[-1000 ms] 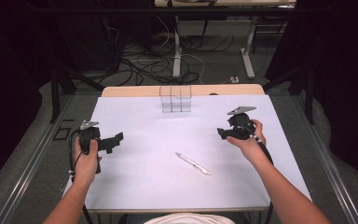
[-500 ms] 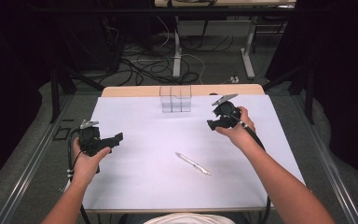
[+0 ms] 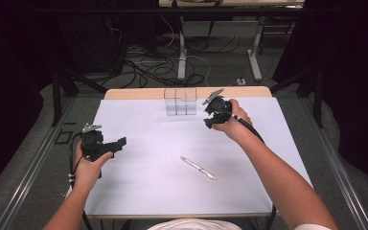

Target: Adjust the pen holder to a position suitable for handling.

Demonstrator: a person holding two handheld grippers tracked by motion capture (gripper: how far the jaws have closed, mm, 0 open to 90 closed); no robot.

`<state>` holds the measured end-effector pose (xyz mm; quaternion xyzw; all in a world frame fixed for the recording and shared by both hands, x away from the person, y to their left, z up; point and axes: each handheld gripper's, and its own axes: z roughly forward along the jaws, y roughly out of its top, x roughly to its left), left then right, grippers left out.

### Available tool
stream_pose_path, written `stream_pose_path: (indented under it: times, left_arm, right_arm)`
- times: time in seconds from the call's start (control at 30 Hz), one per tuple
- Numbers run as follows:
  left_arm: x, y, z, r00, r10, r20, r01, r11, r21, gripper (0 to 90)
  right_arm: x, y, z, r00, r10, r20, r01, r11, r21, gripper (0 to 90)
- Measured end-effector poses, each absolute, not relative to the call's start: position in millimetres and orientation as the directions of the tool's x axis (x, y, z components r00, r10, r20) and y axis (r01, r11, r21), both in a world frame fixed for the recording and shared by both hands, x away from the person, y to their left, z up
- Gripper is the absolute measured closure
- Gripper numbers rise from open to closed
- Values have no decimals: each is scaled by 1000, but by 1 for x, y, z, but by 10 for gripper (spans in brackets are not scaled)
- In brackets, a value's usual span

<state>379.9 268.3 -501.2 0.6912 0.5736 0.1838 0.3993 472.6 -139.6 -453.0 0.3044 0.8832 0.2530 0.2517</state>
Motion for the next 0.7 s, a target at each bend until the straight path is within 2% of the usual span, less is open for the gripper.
stream_pose_path:
  times: [0.27,0.47,0.7]
  left_arm:
    - [380,269,-502,278,940,-198,653,-34,757,35]
    - [379,268,-504,281,939,-198,641,-30,767,35]
    - [379,269,-505,280,940,-195,645,-34,764,42]
  right_arm:
    - [484,-119,-449,-749,539,-385,300,794,529,368]
    - [493,-108,-447,-780,488,-391,265,824,501,372]
    - [501,-100,-449,-799,428,-421,223,863,454,420]
